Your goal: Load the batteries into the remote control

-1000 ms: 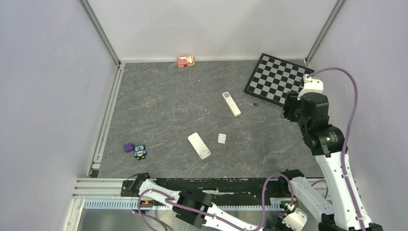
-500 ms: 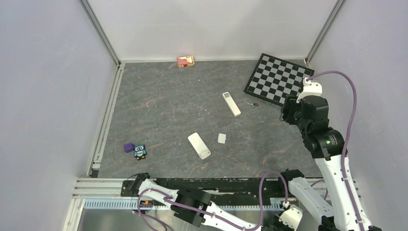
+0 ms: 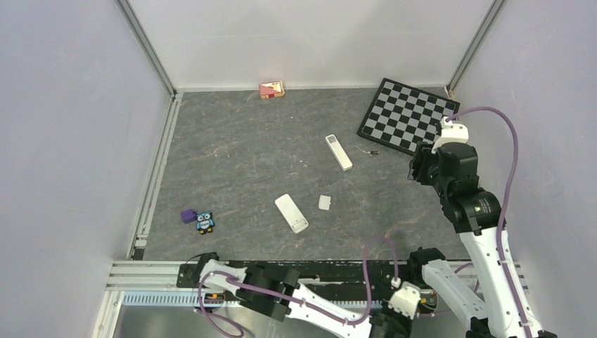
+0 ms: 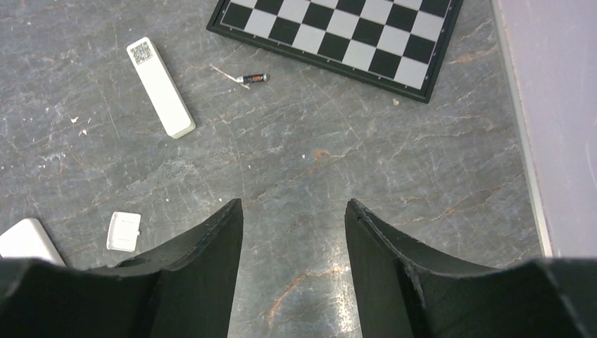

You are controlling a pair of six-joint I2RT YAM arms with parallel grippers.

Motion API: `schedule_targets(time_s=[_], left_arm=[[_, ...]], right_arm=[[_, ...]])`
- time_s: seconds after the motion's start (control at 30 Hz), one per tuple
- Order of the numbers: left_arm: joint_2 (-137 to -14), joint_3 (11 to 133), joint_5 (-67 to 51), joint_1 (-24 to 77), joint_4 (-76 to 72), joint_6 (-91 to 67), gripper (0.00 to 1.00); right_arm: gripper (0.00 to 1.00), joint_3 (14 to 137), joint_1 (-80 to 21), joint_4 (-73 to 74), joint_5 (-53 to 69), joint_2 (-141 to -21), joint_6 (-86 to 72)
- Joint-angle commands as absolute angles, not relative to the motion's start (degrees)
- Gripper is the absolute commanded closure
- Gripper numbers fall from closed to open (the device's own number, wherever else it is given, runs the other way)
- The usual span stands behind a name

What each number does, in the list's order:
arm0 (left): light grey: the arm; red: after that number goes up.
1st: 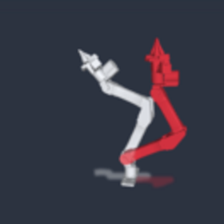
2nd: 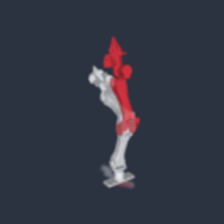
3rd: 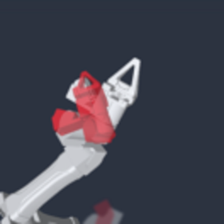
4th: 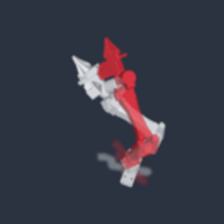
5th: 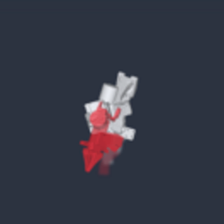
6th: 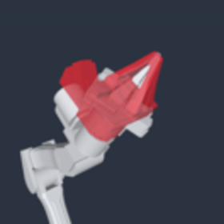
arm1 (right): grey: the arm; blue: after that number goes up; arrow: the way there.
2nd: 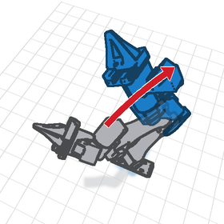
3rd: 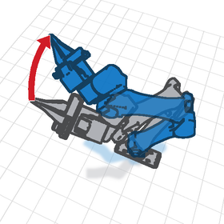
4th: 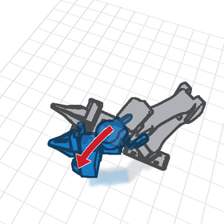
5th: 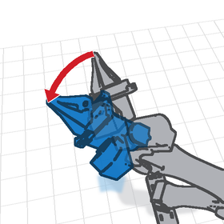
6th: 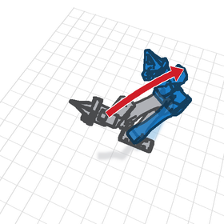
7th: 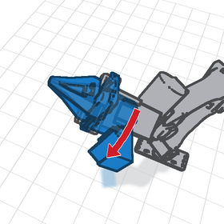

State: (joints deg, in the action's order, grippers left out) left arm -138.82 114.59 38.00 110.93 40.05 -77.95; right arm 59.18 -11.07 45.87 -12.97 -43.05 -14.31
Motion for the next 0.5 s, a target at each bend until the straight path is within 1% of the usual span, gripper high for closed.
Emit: schedule_targets(time_s=[0.0, 0.07, 0.13, 0.3, 0.47], left_arm=[[-133.18, 99.09, 41.27, 107.46, 45.41, -81.39, 0.91], [-128.20, 91.83, 43.38, 106.85, 41.57, -80.60, 0.92], [-124.63, 87.56, 44.65, 105.90, 40.40, -80.30, 0.92], [-117.65, 80.43, 47.19, 102.58, 39.39, -78.49, 0.92], [-111.46, 72.84, 46.99, 97.42, 34.67, -75.46, 0.92]], right_arm=[[0.41, 56.98, -10.79, 43.40, -11.36, -41.97, -15.20], [0.41, 55.45, -10.72, 42.84, -10.50, -41.33, -15.53], [0.42, 53.73, -10.81, 42.29, -9.71, -40.90, -15.65], [0.43, 49.40, -10.73, 41.13, -8.16, -39.02, -16.36], [0.43, 44.54, -10.79, 39.96, -5.62, -37.19, -16.91]])
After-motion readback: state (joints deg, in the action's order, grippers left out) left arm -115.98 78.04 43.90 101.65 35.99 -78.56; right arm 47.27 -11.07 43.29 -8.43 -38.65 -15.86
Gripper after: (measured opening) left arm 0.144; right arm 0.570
